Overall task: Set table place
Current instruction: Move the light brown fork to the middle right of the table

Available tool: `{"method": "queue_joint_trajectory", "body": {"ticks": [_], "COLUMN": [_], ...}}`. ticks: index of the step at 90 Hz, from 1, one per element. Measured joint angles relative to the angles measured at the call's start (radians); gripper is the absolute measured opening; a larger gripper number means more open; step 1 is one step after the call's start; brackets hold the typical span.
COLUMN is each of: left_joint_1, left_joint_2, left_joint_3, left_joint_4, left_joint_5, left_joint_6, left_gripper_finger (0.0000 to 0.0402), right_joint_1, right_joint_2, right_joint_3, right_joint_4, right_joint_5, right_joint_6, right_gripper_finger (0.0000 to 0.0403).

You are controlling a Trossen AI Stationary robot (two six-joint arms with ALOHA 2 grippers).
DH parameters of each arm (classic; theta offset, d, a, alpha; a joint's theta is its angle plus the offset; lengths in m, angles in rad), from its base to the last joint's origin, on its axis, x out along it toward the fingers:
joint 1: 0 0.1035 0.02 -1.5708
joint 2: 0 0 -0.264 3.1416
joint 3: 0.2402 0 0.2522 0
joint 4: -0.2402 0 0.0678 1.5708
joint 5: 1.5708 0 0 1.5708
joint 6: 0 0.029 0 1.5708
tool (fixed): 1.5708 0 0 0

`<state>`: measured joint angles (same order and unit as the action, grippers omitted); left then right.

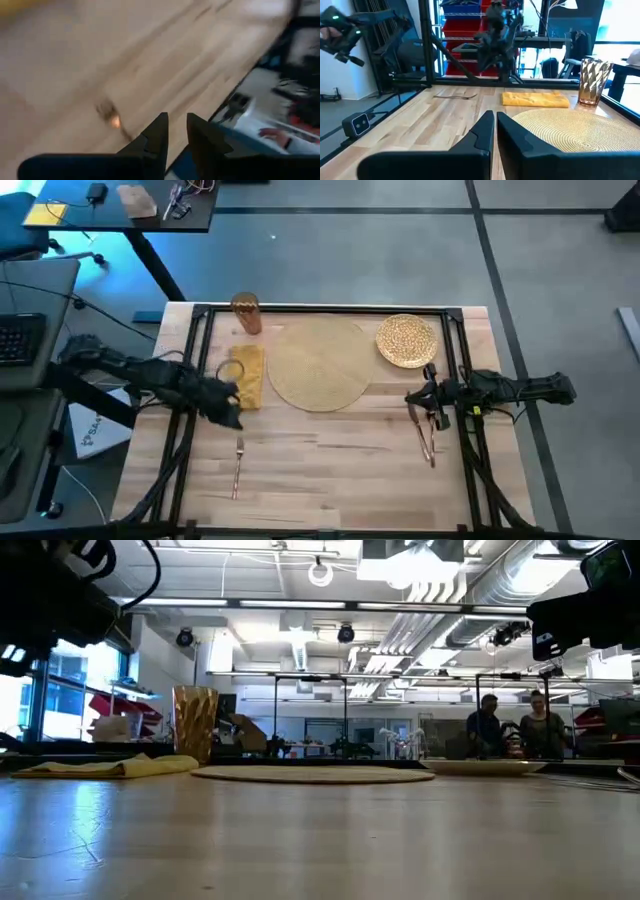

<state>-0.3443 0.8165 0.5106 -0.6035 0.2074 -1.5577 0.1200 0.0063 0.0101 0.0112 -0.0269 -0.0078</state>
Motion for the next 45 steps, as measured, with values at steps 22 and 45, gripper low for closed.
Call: {"method": "queue_joint_trajectory", "body": {"ticks": [22,45], "left_joint_1": [-0.204,-0.263], "left_joint_2": [0.284,0.48], "left_joint_3": [0.011,0.011], "left_joint_4": [0.117,0.214], "left_joint_5": [0.049,0.053], "left_joint_6": [-0.42,-0.581], "left_gripper_finger": [0.0062,0.0138], "right_joint_1": [0.0,0.0], "right_joint_2": [0.0,0.0], "right_joint_3": [0.0,0.0], "right_joint_4": [0.0,0.0], "right_joint_5": [0.0,0.0], "right_joint_6": [0.0,0.0], "right_gripper_finger": [0.0003,0.0003]}}
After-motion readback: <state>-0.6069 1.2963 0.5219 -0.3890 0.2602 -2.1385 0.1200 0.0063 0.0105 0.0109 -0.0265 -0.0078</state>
